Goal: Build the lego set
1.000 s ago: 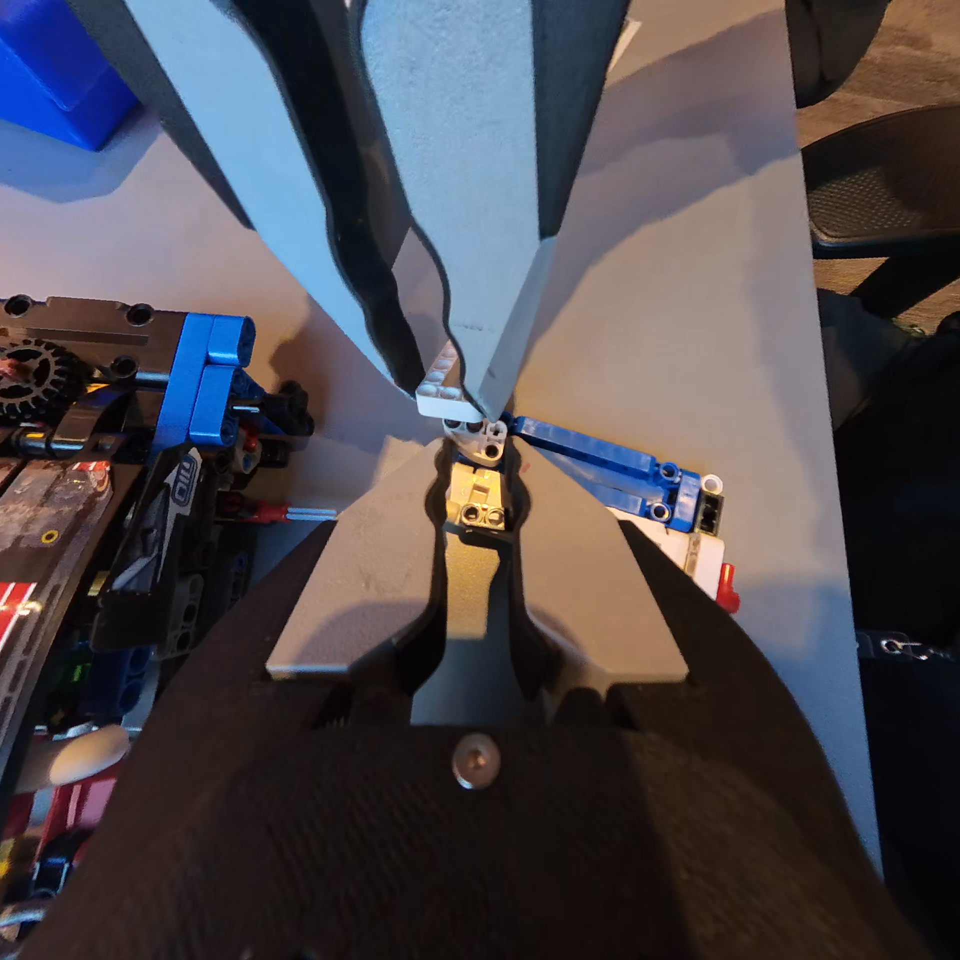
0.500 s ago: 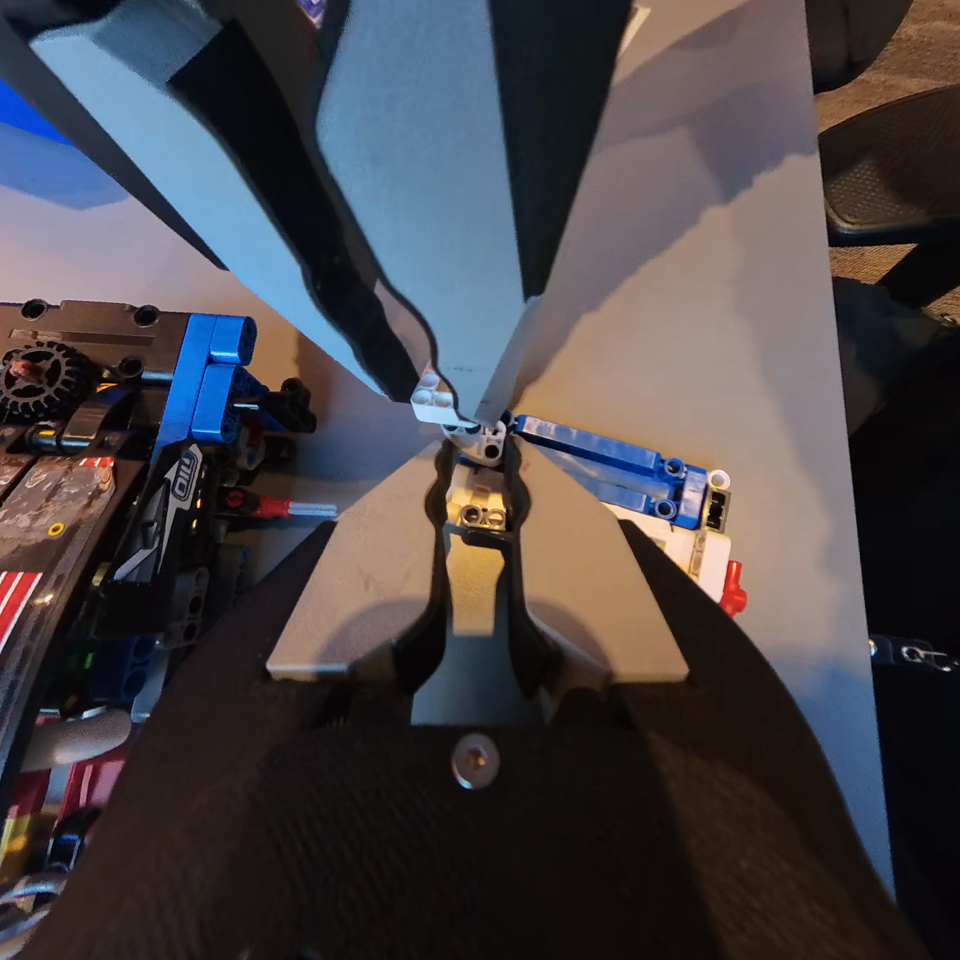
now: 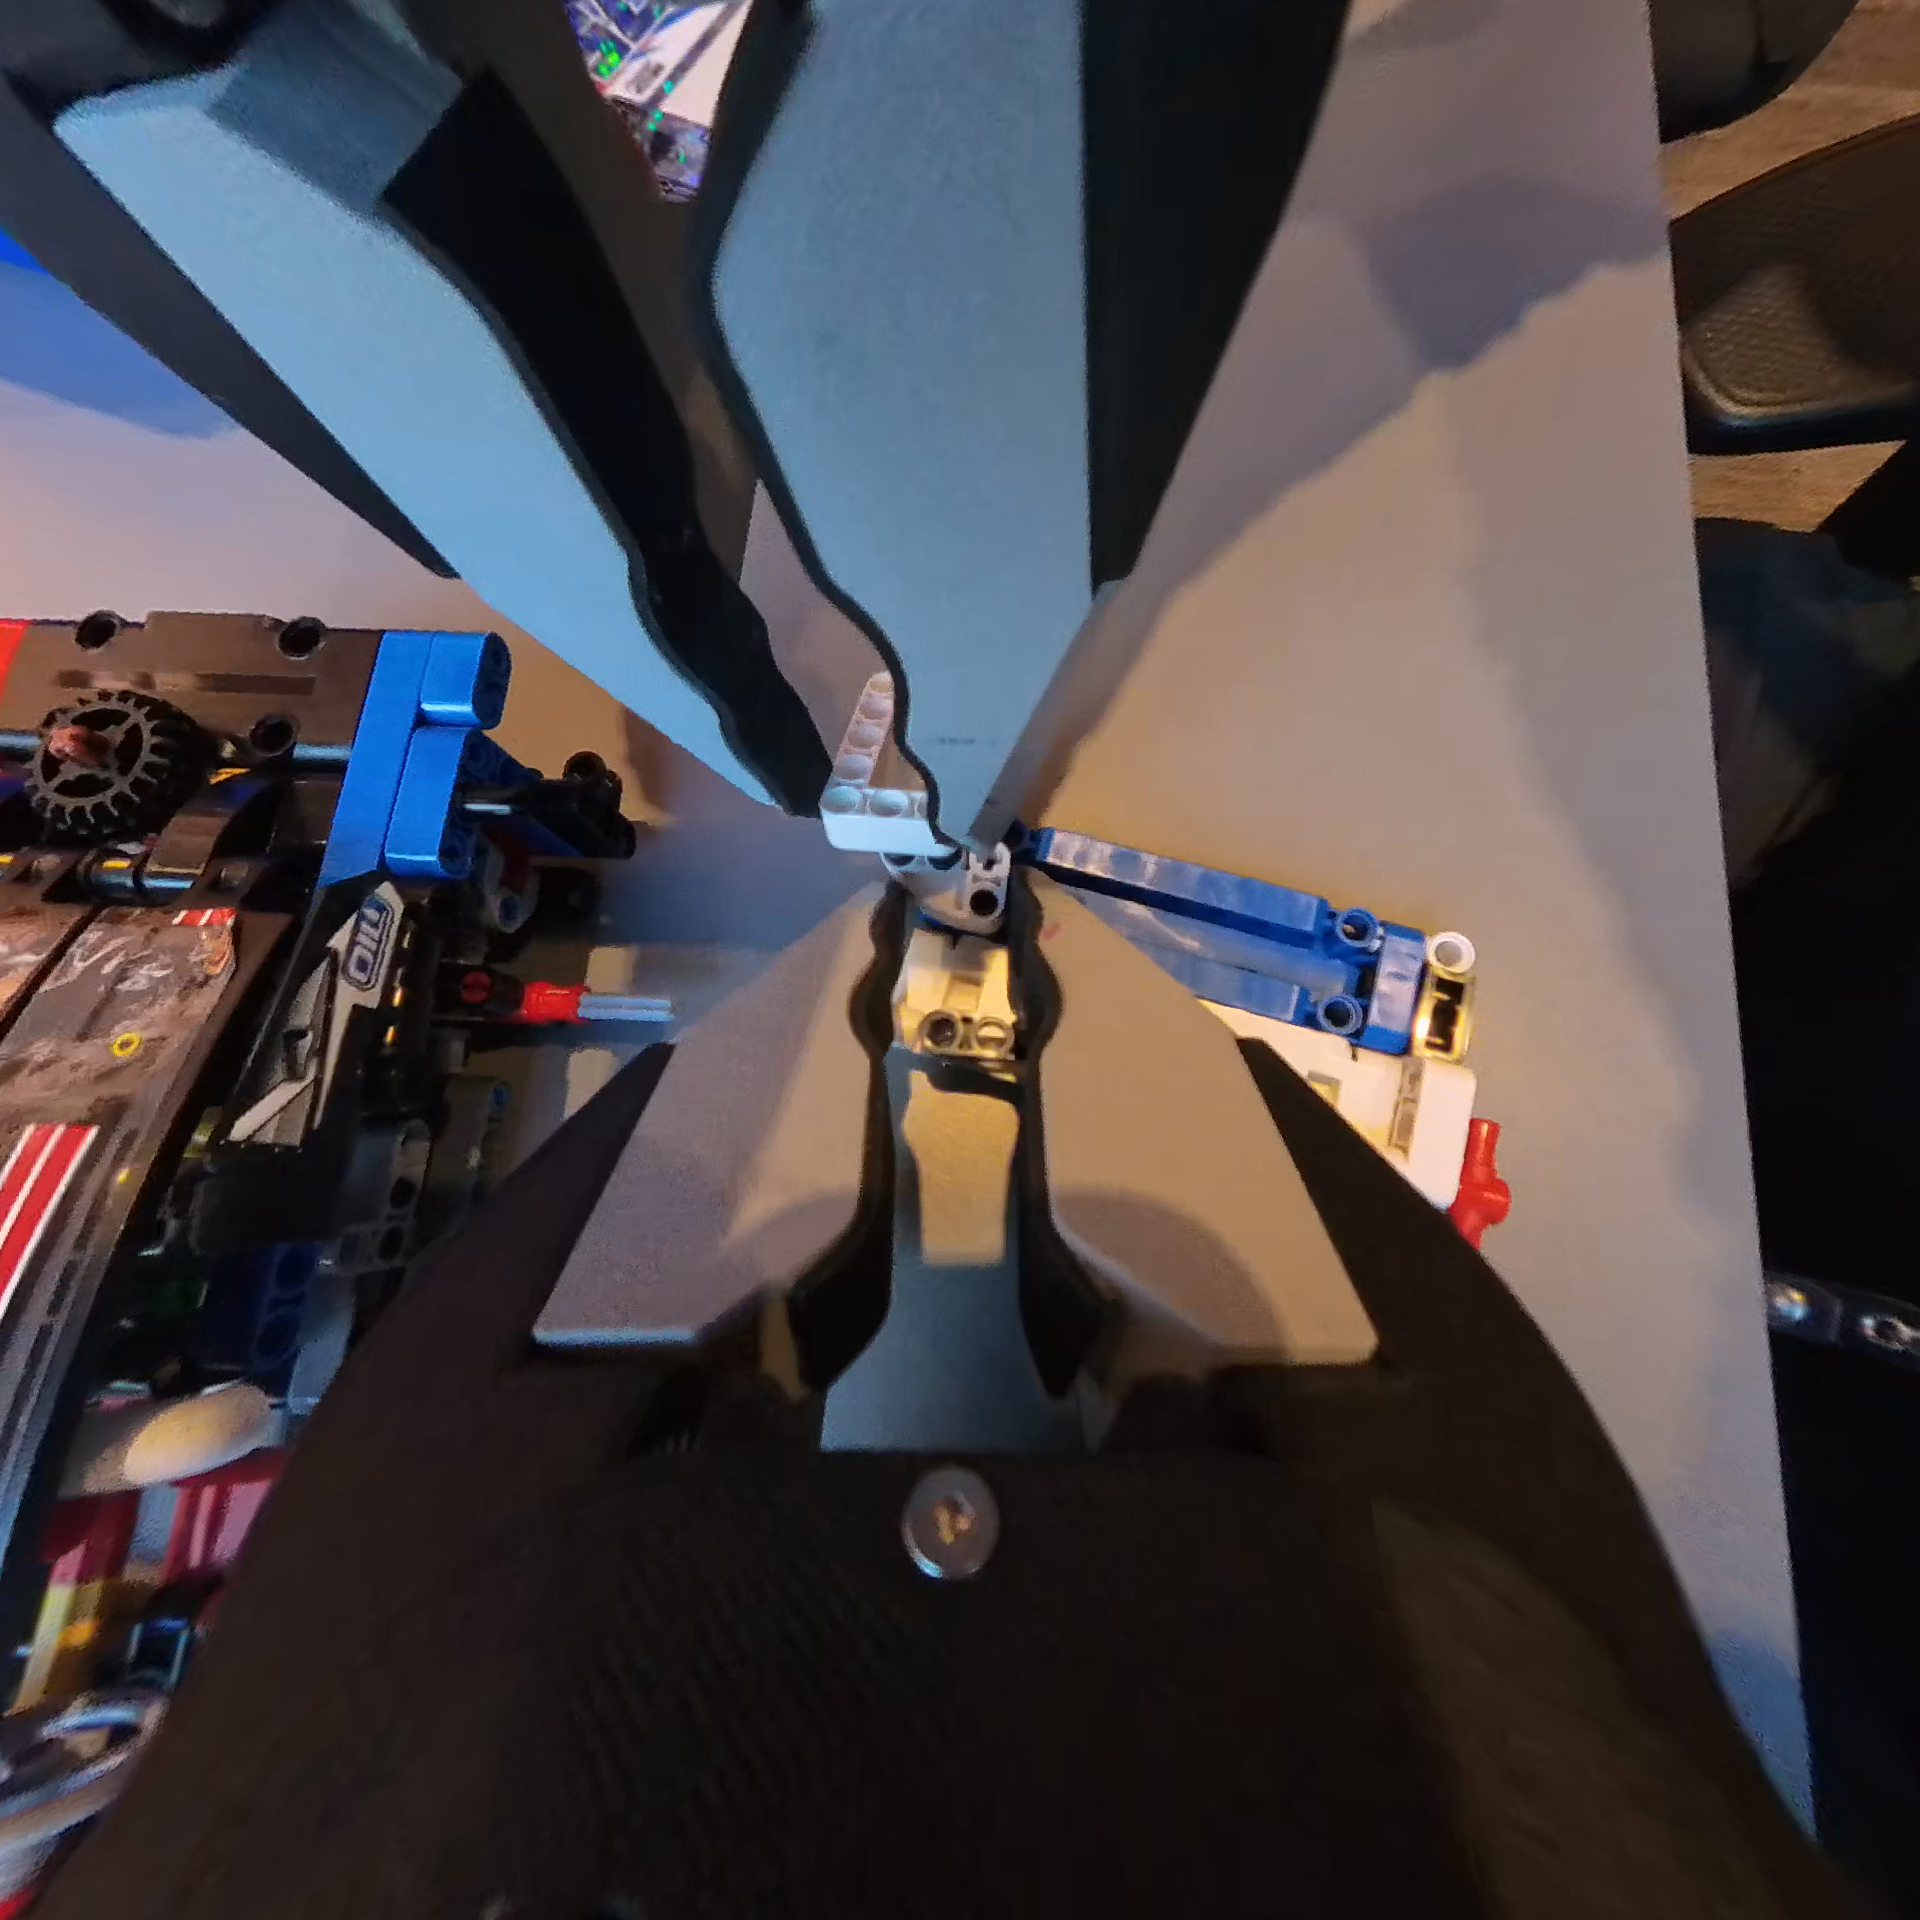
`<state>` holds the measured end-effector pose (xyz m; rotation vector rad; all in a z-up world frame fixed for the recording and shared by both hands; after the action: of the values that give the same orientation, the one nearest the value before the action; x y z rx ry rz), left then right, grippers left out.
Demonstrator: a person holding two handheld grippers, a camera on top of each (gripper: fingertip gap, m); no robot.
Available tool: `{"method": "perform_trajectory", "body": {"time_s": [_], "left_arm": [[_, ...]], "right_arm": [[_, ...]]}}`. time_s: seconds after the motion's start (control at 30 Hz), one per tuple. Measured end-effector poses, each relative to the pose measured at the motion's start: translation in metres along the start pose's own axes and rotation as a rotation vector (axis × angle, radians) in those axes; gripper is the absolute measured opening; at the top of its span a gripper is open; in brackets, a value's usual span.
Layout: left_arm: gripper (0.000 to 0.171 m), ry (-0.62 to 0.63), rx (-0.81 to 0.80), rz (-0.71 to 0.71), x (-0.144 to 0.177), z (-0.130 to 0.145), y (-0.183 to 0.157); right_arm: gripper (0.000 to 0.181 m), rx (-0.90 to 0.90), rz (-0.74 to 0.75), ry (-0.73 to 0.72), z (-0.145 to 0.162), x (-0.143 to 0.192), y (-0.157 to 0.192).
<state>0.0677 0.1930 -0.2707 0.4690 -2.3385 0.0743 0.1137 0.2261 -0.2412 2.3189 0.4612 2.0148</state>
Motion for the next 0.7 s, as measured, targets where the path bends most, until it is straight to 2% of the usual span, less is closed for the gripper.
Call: {"method": "perform_trajectory", "body": {"time_s": [0.07,0.23,0.6,0.7], "left_arm": [[0.017,-0.002,0.019,0.007,0.0,0.0,0.0],[0.017,-0.003,0.026,0.013,0.0,0.001,0.0],[0.017,0.009,-0.004,-0.012,0.0,0.0,-0.001],[0.017,0.001,0.002,-0.005,0.0,0.001,-0.001]], "right_arm": [[0.021,-0.036,-0.011,-0.007,0.001,0.0,-0.001],[0.022,-0.239,-0.157,-0.041,0.003,-0.001,-0.008],[0.022,-0.287,-0.208,0.092,-0.004,-0.002,-0.011],[0.022,-0.267,-0.174,0.061,-0.002,-0.002,-0.008]]}}
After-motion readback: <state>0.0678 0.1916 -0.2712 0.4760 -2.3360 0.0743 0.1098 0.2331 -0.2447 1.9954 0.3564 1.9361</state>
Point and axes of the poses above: each gripper's, where its closed fingertips meet, x back along the fingers, z out of its underside, y = z × x across the jaws, the point moved 6 cm from there along x, back along the fingers, and after that the axes turned 4 degrees about -z, right-handed, at the moved point
